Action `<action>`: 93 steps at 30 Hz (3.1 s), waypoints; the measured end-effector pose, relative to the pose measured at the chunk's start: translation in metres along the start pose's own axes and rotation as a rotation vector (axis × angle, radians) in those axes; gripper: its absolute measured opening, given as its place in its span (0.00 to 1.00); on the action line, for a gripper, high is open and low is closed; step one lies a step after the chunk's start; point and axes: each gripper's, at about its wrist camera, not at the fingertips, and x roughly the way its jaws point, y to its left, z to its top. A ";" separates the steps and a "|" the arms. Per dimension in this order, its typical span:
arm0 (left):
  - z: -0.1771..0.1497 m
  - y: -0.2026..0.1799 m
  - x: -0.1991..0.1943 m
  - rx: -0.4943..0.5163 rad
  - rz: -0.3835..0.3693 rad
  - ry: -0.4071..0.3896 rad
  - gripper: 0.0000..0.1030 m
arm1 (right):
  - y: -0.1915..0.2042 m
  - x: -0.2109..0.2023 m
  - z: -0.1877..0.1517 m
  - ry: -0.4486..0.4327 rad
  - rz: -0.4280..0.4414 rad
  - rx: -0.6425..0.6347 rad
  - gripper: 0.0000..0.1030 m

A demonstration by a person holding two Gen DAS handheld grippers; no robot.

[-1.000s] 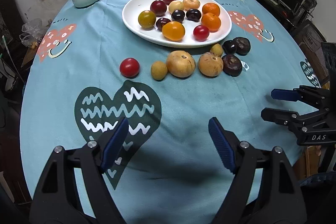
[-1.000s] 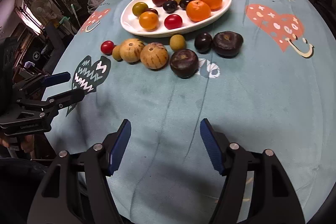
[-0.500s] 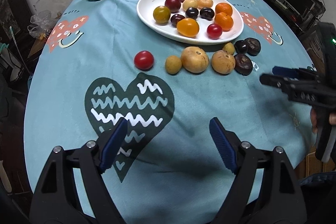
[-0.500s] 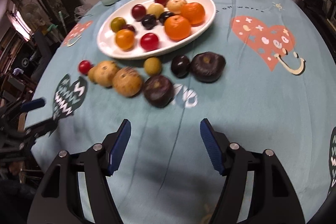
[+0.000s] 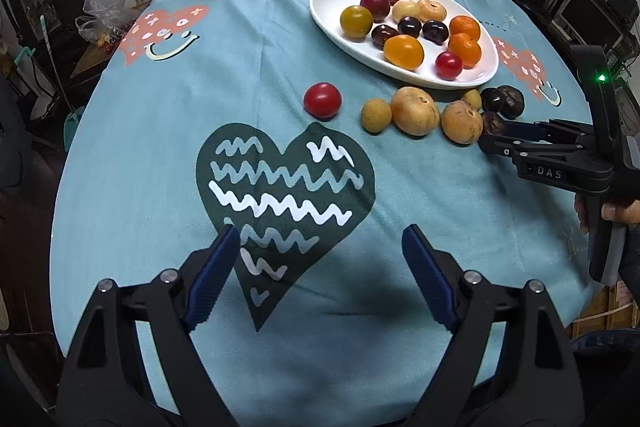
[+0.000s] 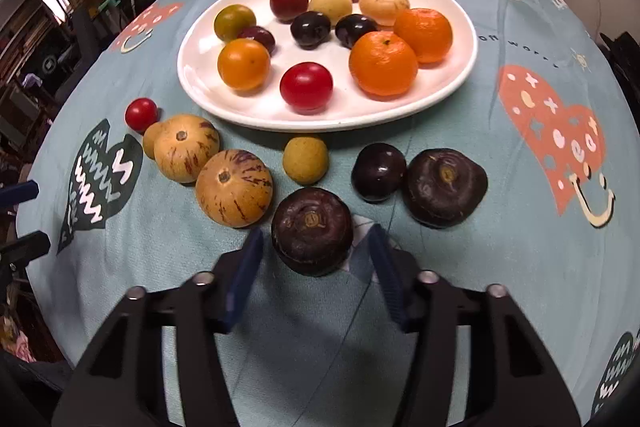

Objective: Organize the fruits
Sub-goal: 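Grasp a large dark purple plum with the right tool while the left tool approaches a dark plum, then grasp a beige round fruit with the left tool while the right tool holds the plum, then carry both fruits onto the plate and open both tools to release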

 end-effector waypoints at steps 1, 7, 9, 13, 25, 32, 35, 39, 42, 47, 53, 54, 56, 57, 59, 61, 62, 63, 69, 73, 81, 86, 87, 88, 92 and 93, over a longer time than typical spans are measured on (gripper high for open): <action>0.001 -0.001 0.000 0.003 -0.001 0.000 0.82 | 0.000 0.000 0.000 -0.007 -0.001 -0.011 0.44; 0.025 -0.032 0.003 0.089 -0.049 -0.041 0.82 | -0.005 -0.007 -0.005 -0.020 0.044 0.011 0.40; 0.037 -0.056 0.003 0.164 -0.059 -0.078 0.82 | -0.012 -0.015 -0.010 -0.028 0.065 0.040 0.40; 0.058 -0.100 0.017 0.303 -0.052 -0.112 0.82 | -0.030 -0.030 -0.022 -0.041 0.069 0.104 0.40; 0.077 -0.161 0.065 0.579 0.045 -0.118 0.82 | -0.052 -0.042 -0.045 -0.038 0.090 0.178 0.40; 0.075 -0.157 0.082 0.594 0.049 -0.054 0.77 | -0.049 -0.042 -0.044 -0.037 0.098 0.173 0.40; 0.079 -0.150 0.076 0.543 0.013 -0.085 0.63 | -0.047 -0.042 -0.043 -0.038 0.098 0.172 0.40; 0.088 -0.140 0.073 0.488 -0.111 -0.062 0.26 | -0.044 -0.042 -0.043 -0.035 0.094 0.166 0.40; 0.088 -0.136 0.070 0.471 -0.123 -0.081 0.29 | -0.043 -0.042 -0.043 -0.032 0.092 0.165 0.40; 0.081 -0.129 0.065 0.447 -0.148 -0.097 0.58 | -0.043 -0.046 -0.045 -0.041 0.091 0.173 0.40; 0.079 -0.129 0.072 0.435 -0.128 -0.072 0.60 | -0.042 -0.044 -0.050 -0.043 0.110 0.188 0.40; 0.080 -0.131 0.073 0.439 -0.127 -0.068 0.60 | -0.042 -0.044 -0.051 -0.045 0.115 0.189 0.40; 0.079 -0.135 0.075 0.453 -0.116 -0.069 0.60 | -0.044 -0.043 -0.052 -0.045 0.121 0.195 0.40; 0.079 -0.139 0.076 0.465 -0.108 -0.067 0.61 | -0.045 -0.042 -0.053 -0.045 0.123 0.198 0.40; 0.078 -0.146 0.078 0.487 -0.086 -0.067 0.61 | -0.048 -0.042 -0.054 -0.043 0.124 0.204 0.40; 0.076 -0.151 0.081 0.499 -0.075 -0.069 0.59 | -0.049 -0.043 -0.054 -0.044 0.125 0.206 0.40; 0.076 -0.152 0.084 0.498 -0.070 -0.057 0.55 | -0.050 -0.043 -0.054 -0.045 0.127 0.207 0.40; 0.076 -0.152 0.088 0.490 -0.072 -0.040 0.45 | -0.051 -0.043 -0.055 -0.045 0.127 0.207 0.40; 0.075 -0.149 0.086 0.459 -0.063 -0.048 0.40 | -0.052 -0.044 -0.055 -0.045 0.127 0.200 0.40; 0.075 -0.138 0.056 0.420 -0.128 -0.074 0.40 | -0.054 -0.047 -0.052 -0.051 0.130 0.200 0.40; 0.138 -0.107 0.011 0.244 -0.190 -0.206 0.40 | -0.051 -0.067 0.004 -0.136 0.149 0.115 0.40; 0.183 -0.100 0.031 0.197 -0.078 -0.197 0.40 | -0.050 -0.079 0.073 -0.237 0.183 0.057 0.40; 0.188 -0.099 0.036 0.195 -0.066 -0.189 0.40 | -0.050 -0.077 0.085 -0.245 0.176 0.043 0.40; 0.192 -0.098 0.044 0.190 -0.048 -0.178 0.41 | -0.049 -0.072 0.096 -0.245 0.167 0.028 0.40; 0.201 -0.094 0.063 0.195 0.010 -0.154 0.48 | -0.050 -0.048 0.127 -0.200 0.177 0.006 0.42; 0.201 -0.092 0.065 0.192 0.012 -0.158 0.56 | -0.049 -0.041 0.133 -0.195 0.163 -0.003 0.43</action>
